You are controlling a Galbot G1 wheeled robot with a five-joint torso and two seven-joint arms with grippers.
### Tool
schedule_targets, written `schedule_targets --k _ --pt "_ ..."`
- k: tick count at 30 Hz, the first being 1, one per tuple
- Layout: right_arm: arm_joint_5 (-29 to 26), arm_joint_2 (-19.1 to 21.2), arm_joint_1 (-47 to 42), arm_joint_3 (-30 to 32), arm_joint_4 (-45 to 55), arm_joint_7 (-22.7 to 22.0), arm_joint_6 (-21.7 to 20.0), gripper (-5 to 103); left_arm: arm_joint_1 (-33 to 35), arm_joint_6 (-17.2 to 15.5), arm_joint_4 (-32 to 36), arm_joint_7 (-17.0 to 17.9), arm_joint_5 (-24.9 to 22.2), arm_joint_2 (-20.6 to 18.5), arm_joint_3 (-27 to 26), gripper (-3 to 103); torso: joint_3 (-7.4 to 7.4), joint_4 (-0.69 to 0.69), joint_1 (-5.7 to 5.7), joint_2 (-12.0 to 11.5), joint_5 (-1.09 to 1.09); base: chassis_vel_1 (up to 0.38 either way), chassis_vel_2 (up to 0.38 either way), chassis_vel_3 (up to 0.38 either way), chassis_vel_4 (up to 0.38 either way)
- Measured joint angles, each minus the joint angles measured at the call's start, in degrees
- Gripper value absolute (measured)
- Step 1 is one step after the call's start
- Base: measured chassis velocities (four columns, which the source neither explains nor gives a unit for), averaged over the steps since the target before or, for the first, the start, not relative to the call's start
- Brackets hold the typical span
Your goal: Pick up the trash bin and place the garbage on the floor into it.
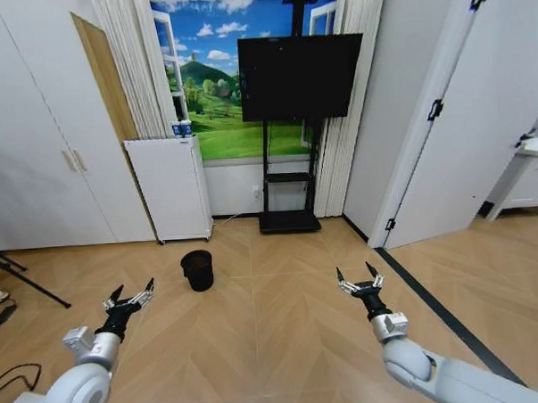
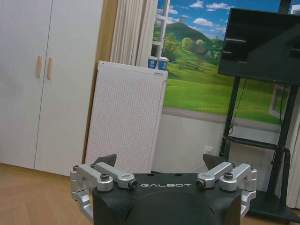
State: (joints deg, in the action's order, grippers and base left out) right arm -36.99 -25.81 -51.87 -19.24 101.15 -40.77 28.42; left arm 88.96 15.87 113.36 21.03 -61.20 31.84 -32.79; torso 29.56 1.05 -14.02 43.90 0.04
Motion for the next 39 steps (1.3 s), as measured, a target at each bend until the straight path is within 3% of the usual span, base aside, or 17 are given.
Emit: schedule_targets --k 3,19,21,39 --pt "-0.5 0.7 0.1 -0.5 0.2 0.0 -0.7 100 0.0 -0.5 0.0 -0.3 -0.2 -0.4 -0.4 100 -0.02 0.08 0.03 0.0 -0.08 0.004 0.024 0.008 -0.002" --pt "-7.1 3.3 3.0 -0.7 2.7 0.4 -2.5 100 -1.4 -3.4 0.7 1.9 -1.5 -2.7 -0.3 100 -0.03 0.06 0.06 0.0 -0.01 0.0 0.0 0.0 0.0" --pt "-8.0 4.0 3.0 -0.5 3.5 0.6 -3.5 100 -1.4 -3.7 0.7 2.1 -1.5 -2.7 -0.3 100 -0.03 0.06 0.06 0.0 -0.08 0.0 0.0 0.0 0.0" --pt "-8.1 4.1 3.0 -0.4 3.6 0.8 -3.8 100 -1.4 -3.8 0.7 2.1 -1.5 -2.7 -0.3 100 -0.03 0.06 0.07 0.0 -0.04 0.0 0.0 0.0 0.0"
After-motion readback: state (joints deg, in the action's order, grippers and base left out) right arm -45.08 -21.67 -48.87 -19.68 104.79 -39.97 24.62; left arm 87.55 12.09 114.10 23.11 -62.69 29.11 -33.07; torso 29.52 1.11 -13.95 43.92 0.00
